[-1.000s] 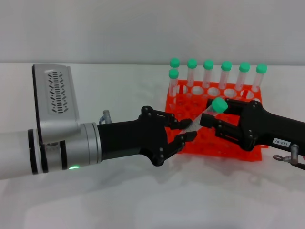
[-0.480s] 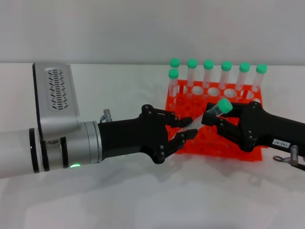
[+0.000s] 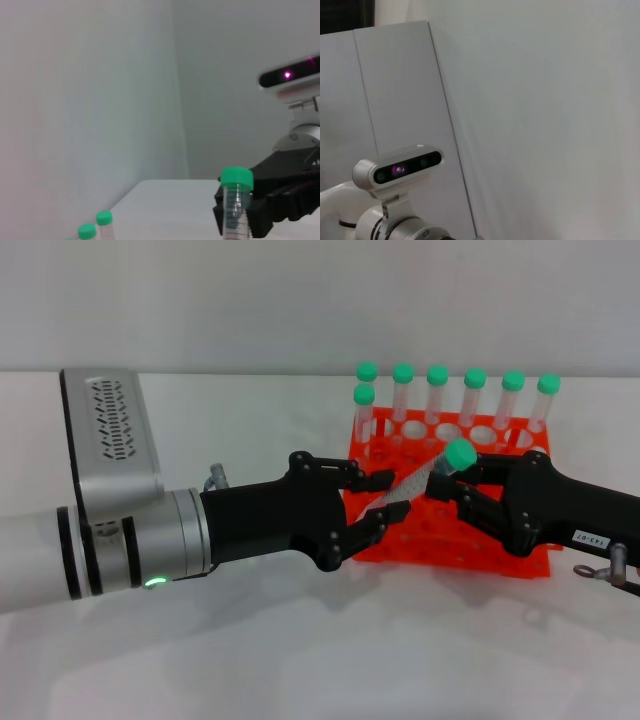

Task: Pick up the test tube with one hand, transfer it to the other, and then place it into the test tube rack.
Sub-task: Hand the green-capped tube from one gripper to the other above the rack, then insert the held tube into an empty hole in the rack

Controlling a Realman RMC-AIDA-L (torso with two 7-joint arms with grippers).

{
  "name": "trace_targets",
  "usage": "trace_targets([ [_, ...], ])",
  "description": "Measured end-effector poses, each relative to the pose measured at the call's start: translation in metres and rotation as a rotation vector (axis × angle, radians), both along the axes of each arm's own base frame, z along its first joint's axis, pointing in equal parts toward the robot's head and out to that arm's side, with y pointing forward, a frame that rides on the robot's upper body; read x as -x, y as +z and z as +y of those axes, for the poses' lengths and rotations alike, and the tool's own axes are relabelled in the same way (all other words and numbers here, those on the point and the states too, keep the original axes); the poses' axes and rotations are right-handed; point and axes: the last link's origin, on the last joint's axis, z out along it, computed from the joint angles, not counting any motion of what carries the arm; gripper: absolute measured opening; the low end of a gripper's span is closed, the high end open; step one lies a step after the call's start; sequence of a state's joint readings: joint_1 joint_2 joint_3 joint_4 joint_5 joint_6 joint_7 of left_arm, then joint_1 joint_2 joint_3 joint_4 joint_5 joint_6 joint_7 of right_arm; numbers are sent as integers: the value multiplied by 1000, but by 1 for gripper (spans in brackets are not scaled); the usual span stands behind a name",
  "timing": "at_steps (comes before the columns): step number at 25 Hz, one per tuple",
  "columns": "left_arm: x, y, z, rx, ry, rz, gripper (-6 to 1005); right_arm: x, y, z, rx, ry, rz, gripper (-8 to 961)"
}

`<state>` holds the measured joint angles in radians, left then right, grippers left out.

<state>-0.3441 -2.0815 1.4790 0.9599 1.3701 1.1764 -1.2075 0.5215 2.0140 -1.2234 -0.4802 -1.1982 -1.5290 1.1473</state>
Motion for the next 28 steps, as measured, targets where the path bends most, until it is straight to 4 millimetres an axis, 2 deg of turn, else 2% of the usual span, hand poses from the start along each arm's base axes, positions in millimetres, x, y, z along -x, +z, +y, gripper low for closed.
trace_targets([
  [3, 3, -1, 0, 5, 13, -2, 236, 0, 0, 1, -2, -1, 0, 201],
  [13, 10, 1, -3, -2, 52, -29, 636, -1, 1, 4, -19, -18, -6, 210],
  [16, 25, 13, -5, -45, 106, -57, 697, -4, 1, 7, -40, -37, -20, 212],
  [21, 64, 41, -16, -176, 250, -132, 746, -7, 2, 16, -72, -67, -52, 217],
  [23, 84, 51, -29, -257, 305, -169, 762, -7, 3, 20, -90, -76, -67, 218],
  [24, 84, 51, -29, -257, 305, -169, 770, -8, 3, 22, -102, -80, -76, 219],
  [28, 106, 59, -42, -361, 370, -225, 797, -9, 5, 28, -133, -98, -102, 223],
])
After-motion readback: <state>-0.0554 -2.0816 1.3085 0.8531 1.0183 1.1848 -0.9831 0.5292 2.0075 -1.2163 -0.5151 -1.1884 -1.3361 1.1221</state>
